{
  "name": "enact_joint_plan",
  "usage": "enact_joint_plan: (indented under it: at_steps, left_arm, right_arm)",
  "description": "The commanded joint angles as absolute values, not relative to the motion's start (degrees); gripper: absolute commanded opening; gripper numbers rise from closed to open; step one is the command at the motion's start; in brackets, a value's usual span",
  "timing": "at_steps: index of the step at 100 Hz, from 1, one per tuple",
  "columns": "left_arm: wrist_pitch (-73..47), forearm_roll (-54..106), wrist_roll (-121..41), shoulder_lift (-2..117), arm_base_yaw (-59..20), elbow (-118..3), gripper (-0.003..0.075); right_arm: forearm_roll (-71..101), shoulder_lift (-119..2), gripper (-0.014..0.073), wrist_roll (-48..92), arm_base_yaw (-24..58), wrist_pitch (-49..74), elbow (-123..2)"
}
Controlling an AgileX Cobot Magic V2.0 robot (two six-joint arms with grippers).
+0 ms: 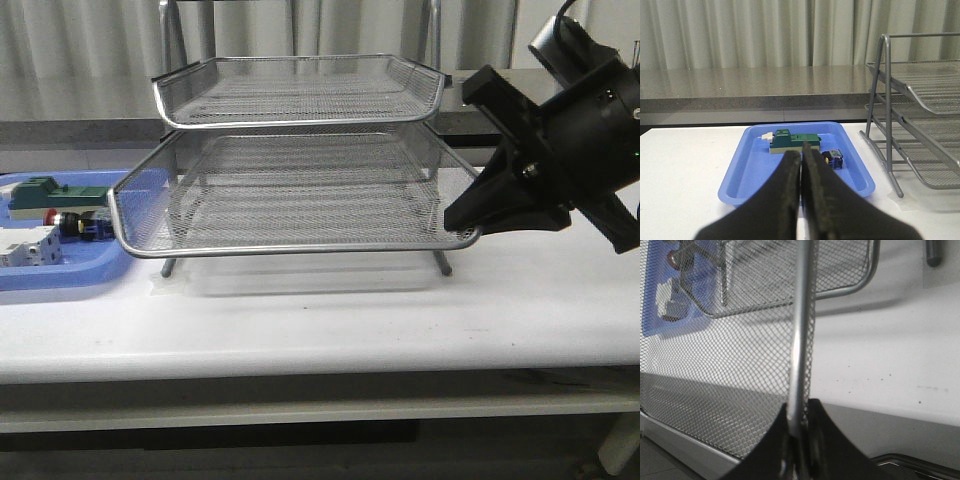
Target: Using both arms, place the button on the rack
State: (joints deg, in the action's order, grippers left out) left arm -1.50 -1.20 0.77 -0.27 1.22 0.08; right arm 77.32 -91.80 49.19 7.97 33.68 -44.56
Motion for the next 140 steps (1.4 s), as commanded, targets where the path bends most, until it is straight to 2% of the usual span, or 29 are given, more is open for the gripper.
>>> enact_joint_plan:
  at_steps: [1, 15, 24, 34, 51, 58, 83, 140]
  left_arm:
    - [3.5, -1.2, 1.3, -2.2, 1.4, 2.7, 0.0004]
    - [3.5, -1.2, 1.3, -2.2, 1.4, 2.7, 0.0004]
    - [3.5, -1.2, 1.3, -2.2, 1.4, 2.7, 0.0004]
    - [3.5, -1.2, 1.3, -2.2, 1.4, 2.7, 0.0004]
    - [3.5, -1.2, 1.3, -2.2, 1.4, 2.7, 0.0004]
    - [3.5, -1.2, 1.3, -2.2, 1.4, 2.7, 0.0004]
    - [3.5, -1.2, 1.3, -2.2, 1.4, 2.7, 0.0004]
    - [3.5, -1.2, 1.3, -2.2, 1.4, 2.7, 0.0004]
  right_arm:
    - [76.5, -89.2, -0.0035, 49.5, 8.0, 36.5, -44.8]
    - [76.3, -89.2, -0.0028, 49.5, 8.0, 36.7, -44.8]
    - [76.3, -89.2, 0.0013, 49.5, 8.0, 36.7, -44.8]
    - [76.3, -89.2, 0.0109, 49.5, 8.0, 36.7, -44.8]
    - [76.0, -87.9, 0.0333, 49.5, 8.0, 36.6, -44.8]
    - [75.0, -86.6, 0.038, 49.5, 8.0, 36.7, -44.8]
    - [66.8, -80.4, 0.0383, 46.0, 7.9, 37.9, -44.8]
    - [8.5, -55.8, 0.0381, 3.3, 7.9, 39.8, -45.1]
